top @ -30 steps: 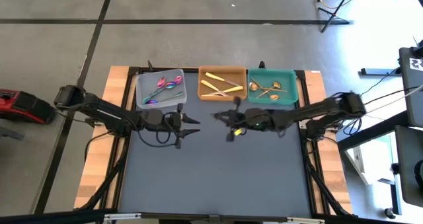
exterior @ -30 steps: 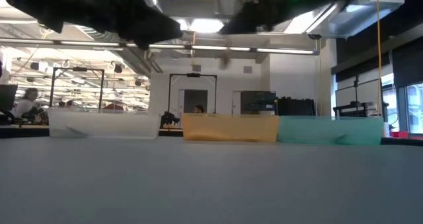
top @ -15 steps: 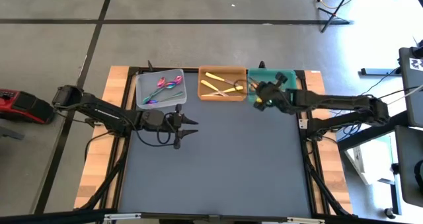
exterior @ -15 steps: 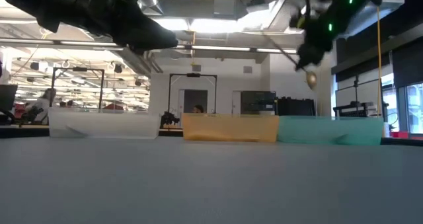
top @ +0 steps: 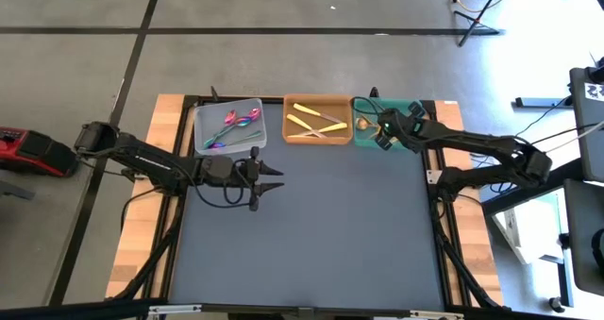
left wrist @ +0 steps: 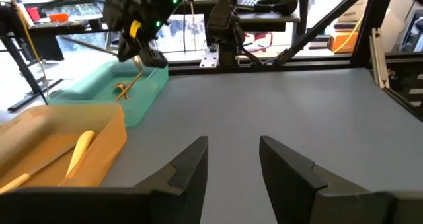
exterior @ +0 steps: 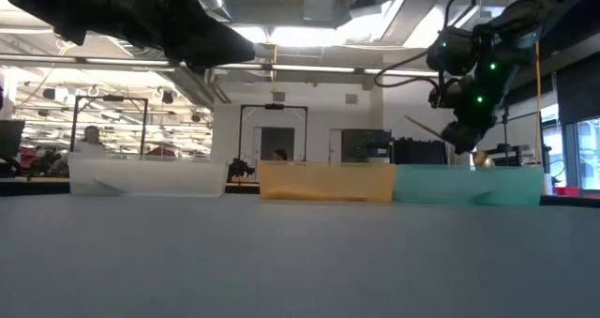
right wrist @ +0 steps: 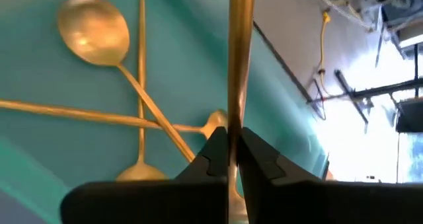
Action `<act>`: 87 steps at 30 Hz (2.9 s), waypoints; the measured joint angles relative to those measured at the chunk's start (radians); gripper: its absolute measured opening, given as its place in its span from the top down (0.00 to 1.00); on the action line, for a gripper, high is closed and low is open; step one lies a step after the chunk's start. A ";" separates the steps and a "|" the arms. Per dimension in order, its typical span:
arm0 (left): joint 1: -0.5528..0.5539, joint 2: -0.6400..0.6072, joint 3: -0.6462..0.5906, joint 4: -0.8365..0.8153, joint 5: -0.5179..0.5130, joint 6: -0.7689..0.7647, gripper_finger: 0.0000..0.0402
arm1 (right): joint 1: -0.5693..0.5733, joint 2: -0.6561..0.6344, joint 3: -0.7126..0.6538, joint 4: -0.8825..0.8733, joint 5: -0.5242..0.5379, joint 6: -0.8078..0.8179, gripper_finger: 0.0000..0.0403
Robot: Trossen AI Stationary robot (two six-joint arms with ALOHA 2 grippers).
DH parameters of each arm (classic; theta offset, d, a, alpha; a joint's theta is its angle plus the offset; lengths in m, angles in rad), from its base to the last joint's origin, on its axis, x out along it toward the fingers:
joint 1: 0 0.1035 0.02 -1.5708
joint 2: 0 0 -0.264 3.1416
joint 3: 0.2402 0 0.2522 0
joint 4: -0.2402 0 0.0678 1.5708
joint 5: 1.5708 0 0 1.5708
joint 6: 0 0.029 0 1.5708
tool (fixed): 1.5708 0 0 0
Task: Sort silverware by color (type)
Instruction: Put the golden spoon into the green bin, then return to Home Position
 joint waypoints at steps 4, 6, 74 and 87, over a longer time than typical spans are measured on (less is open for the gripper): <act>0.000 0.000 0.000 0.005 0.000 0.000 0.67 | -0.032 0.017 -0.003 -0.007 0.002 0.047 0.94; 0.000 0.000 0.000 0.006 0.000 0.000 0.67 | -0.038 0.018 -0.003 -0.014 -0.012 0.066 0.88; 0.040 -1.066 -0.430 -0.516 -0.067 -0.110 0.99 | 0.332 -1.131 -0.614 0.477 -0.791 0.341 0.99; 0.040 -1.081 -0.430 -0.514 -0.080 -0.132 1.00 | 0.331 -1.122 -0.614 0.457 -0.689 0.306 0.99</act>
